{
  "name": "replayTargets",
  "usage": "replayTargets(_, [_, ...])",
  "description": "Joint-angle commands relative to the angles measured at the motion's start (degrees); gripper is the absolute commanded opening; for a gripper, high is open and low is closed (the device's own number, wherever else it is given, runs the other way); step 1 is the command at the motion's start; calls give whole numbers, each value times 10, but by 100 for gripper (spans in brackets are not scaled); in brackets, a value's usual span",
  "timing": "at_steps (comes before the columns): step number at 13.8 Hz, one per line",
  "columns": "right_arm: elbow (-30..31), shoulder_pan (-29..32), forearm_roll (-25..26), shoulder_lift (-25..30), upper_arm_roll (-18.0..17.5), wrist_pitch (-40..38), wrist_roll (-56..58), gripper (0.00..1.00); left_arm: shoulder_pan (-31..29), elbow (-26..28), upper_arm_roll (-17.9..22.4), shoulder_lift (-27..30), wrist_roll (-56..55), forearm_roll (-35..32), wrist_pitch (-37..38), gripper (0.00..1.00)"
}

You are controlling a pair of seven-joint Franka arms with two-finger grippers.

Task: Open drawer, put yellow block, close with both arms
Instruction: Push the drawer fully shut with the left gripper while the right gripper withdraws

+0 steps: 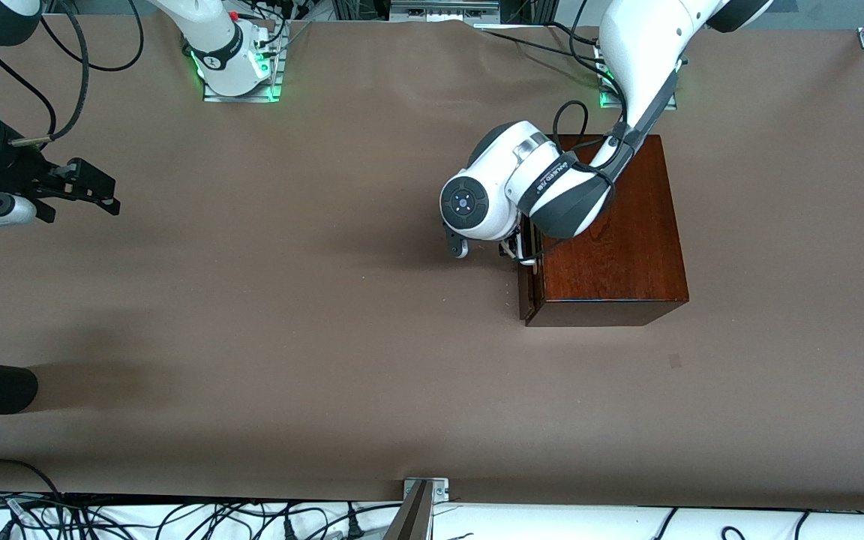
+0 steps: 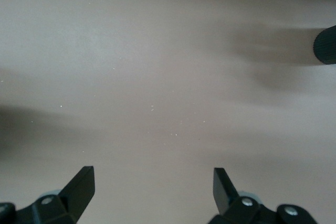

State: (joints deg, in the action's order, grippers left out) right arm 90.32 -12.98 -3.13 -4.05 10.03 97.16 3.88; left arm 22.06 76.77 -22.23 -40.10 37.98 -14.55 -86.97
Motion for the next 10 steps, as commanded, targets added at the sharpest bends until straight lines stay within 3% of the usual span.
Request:
replayTargets(1, [-11,3,8,-3,-4,-2,-5,100,-7,12,3,70,11,-14,19,100])
replayTargets(3, [-11,2,9,-3,-5,-2,-7,100,-28,11,5,124,13,7,22,100])
replayTargets(6, [-11,3,8,-3,-5,-2,-7,100,-112,0,4,193,15,5,22,100])
replayTargets(8, [-11,2,8,-3,-5,-2,-9,100,-156,-52,7,198,15,0,29,100])
replayTargets(10, [-11,2,8,-3,-5,-2,-6,100,-206,-55,9,195,15,9,37,100])
